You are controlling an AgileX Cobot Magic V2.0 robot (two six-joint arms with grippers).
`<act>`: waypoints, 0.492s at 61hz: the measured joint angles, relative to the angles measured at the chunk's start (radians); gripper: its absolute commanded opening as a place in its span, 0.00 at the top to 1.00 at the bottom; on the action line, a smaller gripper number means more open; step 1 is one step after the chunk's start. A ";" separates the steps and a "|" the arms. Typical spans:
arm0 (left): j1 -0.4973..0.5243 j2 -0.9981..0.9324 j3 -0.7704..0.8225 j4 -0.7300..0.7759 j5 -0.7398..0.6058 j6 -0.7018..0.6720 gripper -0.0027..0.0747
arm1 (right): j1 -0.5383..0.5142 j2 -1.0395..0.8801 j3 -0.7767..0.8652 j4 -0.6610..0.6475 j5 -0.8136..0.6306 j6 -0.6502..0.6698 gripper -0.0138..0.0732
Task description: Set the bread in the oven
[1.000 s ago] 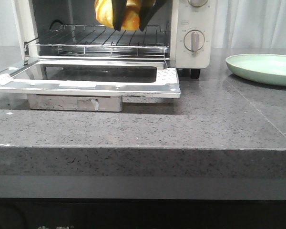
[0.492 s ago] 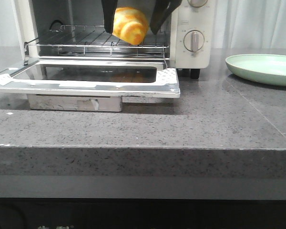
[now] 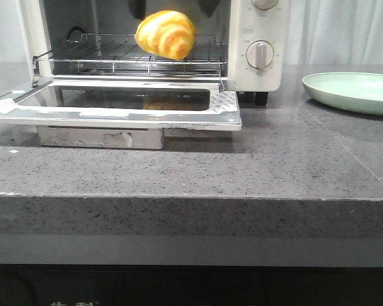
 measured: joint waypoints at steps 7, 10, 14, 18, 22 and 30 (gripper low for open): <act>0.000 0.000 0.000 0.000 0.000 0.000 0.99 | 0.000 -0.140 0.173 -0.023 -0.068 0.004 0.12; 0.000 0.000 0.000 0.000 0.000 0.000 0.99 | 0.000 -0.206 0.259 -0.032 -0.109 0.005 0.12; 0.000 0.000 0.000 0.000 0.000 0.000 0.99 | -0.002 -0.294 0.377 -0.042 -0.155 0.006 0.12; 0.000 0.000 0.000 0.000 0.000 0.000 0.99 | -0.013 -0.382 0.465 -0.042 -0.190 0.009 0.12; 0.000 0.000 0.000 0.000 0.000 0.000 0.99 | -0.035 -0.466 0.551 -0.043 -0.220 0.011 0.12; 0.000 0.000 0.000 0.000 0.000 0.000 0.99 | -0.110 -0.630 0.703 -0.050 -0.235 0.011 0.12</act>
